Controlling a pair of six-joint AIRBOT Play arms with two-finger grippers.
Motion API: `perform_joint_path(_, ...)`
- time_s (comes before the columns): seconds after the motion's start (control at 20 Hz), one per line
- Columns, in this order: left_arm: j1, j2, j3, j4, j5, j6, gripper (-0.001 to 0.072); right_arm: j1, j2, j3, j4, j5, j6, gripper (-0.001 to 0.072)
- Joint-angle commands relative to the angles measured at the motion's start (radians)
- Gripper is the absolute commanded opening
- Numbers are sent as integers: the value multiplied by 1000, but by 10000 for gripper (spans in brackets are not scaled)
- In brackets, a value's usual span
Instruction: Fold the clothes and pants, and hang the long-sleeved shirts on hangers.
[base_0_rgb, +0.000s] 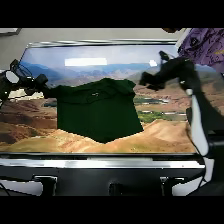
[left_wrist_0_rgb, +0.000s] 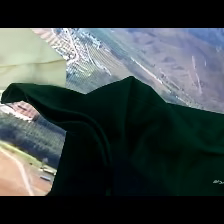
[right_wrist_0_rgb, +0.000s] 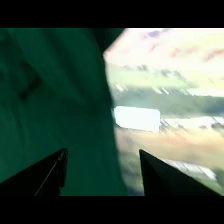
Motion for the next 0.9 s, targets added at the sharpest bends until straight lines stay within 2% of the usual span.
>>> perform_joint_path(0.0, 5, 28, 4, -4, -87, 15, 18, -170, 132, -154, 61, -207, -131, 520)
perform_joint_path(0.15, 5, 33, 4, -5, -108, 15, 18, -227, 293, -523, 78, -110, -134, 556)
perform_joint_path(0.35, 5, 33, 4, -5, -121, 14, 18, -180, 462, -964, 302, 137, -122, 556)
perform_joint_path(0.55, 5, 33, 4, -4, -124, 14, 18, -1, 469, -1092, 332, 325, -58, 555)
perform_joint_path(0.65, 5, 33, 4, -3, -123, 14, 18, 77, 453, -1092, 313, 423, 20, 550)
perform_joint_path(0.75, 5, 32, 4, 0, -122, 14, 18, 108, 420, -1092, 306, 487, 99, 507)
perform_joint_path(0.85, 5, 32, 4, 0, -122, 14, 18, 104, 403, -1087, 317, 533, 120, 257)
